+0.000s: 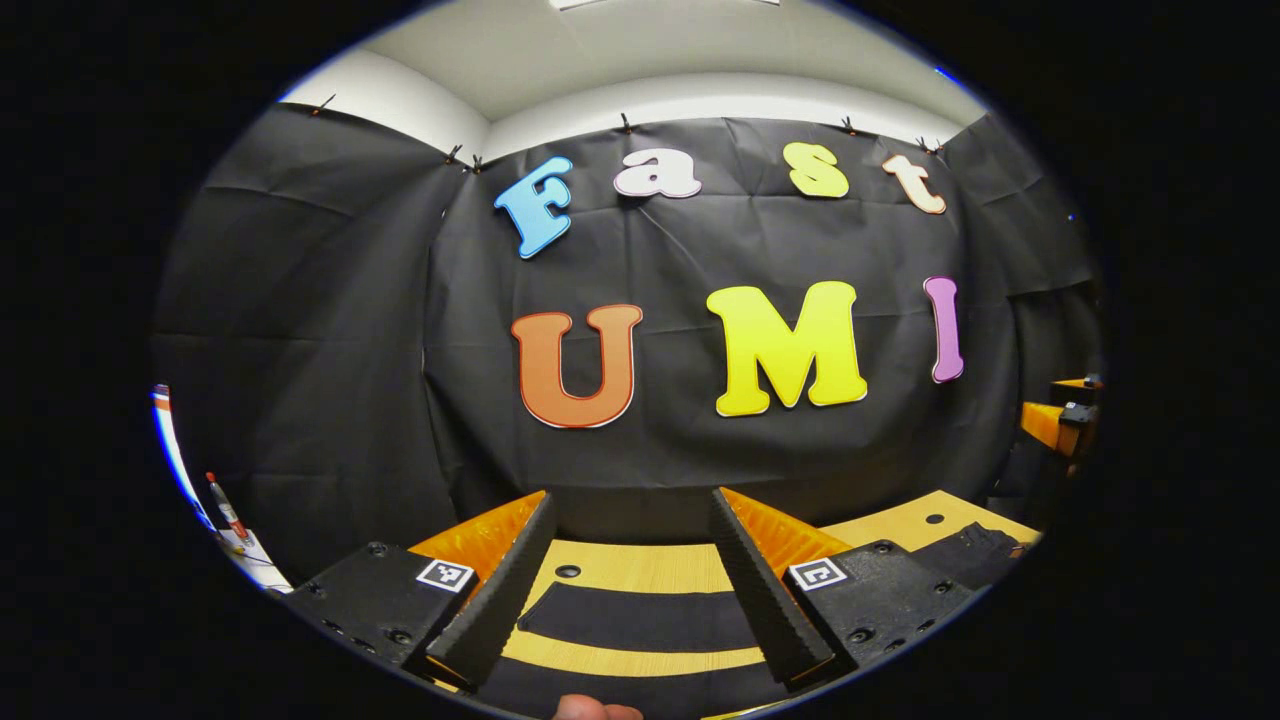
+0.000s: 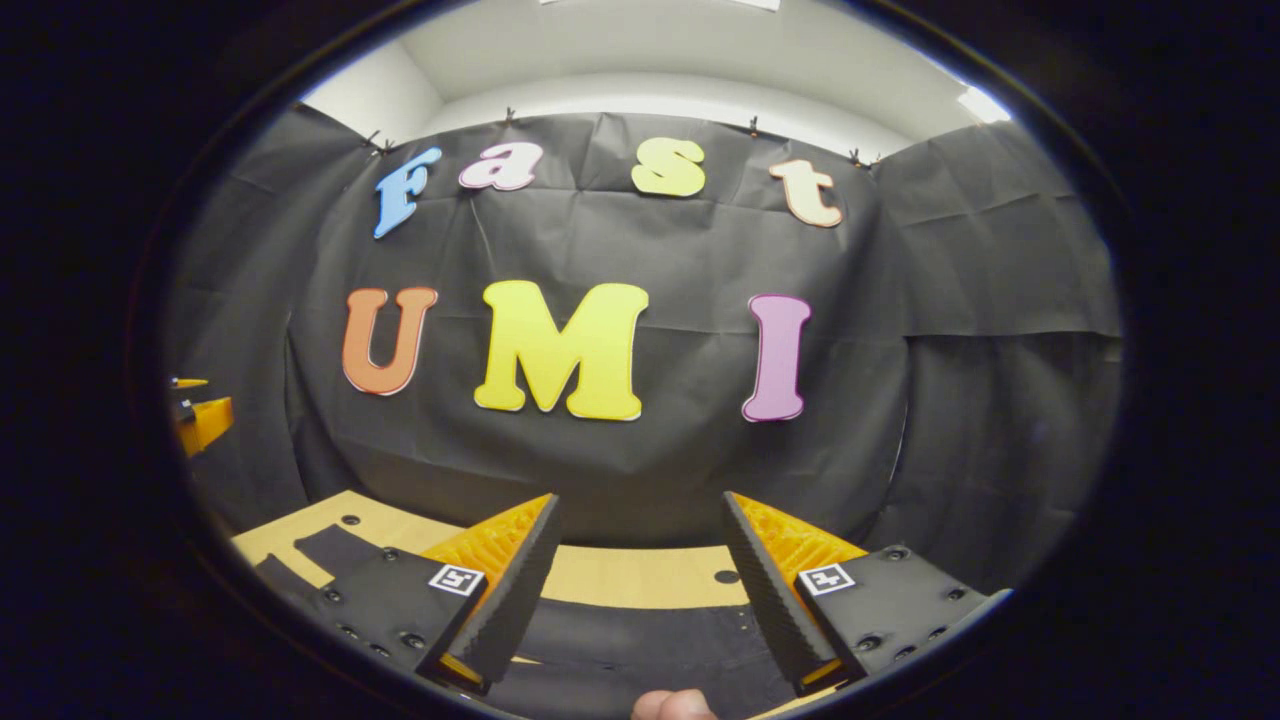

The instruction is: Grasp the waist and the cuffs of the jeans and fold them to make the two legs overlap; first hold the waist and fold one-third of the jeans toward the cuffs, then hold the cuffs and fold the remaining one-third in the same direction to finish folding.

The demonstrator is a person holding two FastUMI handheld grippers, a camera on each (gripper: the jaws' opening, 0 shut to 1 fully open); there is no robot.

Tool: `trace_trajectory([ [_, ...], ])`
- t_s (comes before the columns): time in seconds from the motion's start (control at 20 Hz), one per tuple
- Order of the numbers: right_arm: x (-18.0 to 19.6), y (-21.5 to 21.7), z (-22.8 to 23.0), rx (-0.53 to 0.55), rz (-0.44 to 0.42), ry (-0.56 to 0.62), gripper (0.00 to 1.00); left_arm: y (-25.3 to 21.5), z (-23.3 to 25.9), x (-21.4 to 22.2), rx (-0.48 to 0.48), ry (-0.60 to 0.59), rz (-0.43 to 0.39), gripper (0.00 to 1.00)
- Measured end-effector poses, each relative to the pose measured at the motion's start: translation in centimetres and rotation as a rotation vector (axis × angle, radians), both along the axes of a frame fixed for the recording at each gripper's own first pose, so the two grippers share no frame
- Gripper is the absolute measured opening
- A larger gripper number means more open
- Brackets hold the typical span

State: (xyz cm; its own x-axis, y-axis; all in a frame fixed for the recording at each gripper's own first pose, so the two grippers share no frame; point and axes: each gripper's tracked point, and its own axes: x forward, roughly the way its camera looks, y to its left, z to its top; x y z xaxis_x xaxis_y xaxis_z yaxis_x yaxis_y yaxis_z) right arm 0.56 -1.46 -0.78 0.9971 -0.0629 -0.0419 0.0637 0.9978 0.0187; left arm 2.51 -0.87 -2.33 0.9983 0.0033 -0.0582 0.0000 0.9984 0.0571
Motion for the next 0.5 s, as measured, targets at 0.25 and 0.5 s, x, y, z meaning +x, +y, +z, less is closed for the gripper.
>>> trace_trajectory([
  [0.25, -0.1, -1.1, -0.8, 0.017, -0.017, 0.029, 0.97, 1.5, -1.1, -0.3, -0.026, 0.034, 0.032, 0.99],
  [0.5, -3.6, -3.2, -5.6, 0.214, -0.086, 0.266, 0.99, 7.1, -5.8, -2.1, -0.102, 0.152, 0.129, 0.99],
])
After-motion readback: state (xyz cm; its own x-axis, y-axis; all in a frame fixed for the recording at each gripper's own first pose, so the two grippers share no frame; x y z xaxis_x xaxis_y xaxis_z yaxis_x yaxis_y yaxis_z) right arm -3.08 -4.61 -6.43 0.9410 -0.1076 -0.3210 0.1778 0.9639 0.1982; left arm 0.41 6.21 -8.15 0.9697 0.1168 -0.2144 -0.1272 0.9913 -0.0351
